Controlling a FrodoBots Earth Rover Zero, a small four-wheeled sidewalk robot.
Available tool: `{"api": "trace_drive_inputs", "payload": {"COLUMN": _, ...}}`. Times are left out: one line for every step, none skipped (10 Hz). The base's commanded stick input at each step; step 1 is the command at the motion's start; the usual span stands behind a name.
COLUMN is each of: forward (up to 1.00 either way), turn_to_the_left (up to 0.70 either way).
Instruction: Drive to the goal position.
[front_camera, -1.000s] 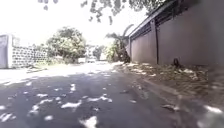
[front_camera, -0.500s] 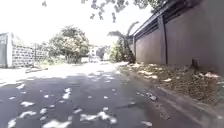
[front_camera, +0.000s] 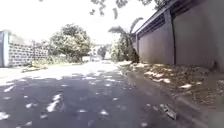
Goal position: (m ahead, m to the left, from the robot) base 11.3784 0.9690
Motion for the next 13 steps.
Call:
{"api": "trace_drive_inputs", "payload": {"forward": 1.00, "turn_to_the_left": 0.00}}
{"api": "trace_drive_inputs", "payload": {"forward": 1.00, "turn_to_the_left": 0.00}}
{"api": "trace_drive_inputs", "payload": {"forward": 1.00, "turn_to_the_left": 0.00}}
{"api": "trace_drive_inputs", "payload": {"forward": 1.00, "turn_to_the_left": 0.00}}
{"api": "trace_drive_inputs", "payload": {"forward": 1.00, "turn_to_the_left": 0.00}}
{"api": "trace_drive_inputs", "payload": {"forward": 1.00, "turn_to_the_left": 0.00}}
{"api": "trace_drive_inputs", "payload": {"forward": 1.00, "turn_to_the_left": 0.00}}
{"api": "trace_drive_inputs", "payload": {"forward": 1.00, "turn_to_the_left": 0.00}}
{"api": "trace_drive_inputs", "payload": {"forward": 1.00, "turn_to_the_left": 0.00}}
{"api": "trace_drive_inputs", "payload": {"forward": 1.00, "turn_to_the_left": 0.00}}
{"api": "trace_drive_inputs", "payload": {"forward": 1.00, "turn_to_the_left": 0.00}}
{"api": "trace_drive_inputs", "payload": {"forward": 1.00, "turn_to_the_left": 0.00}}
{"api": "trace_drive_inputs", "payload": {"forward": 1.00, "turn_to_the_left": -0.03}}
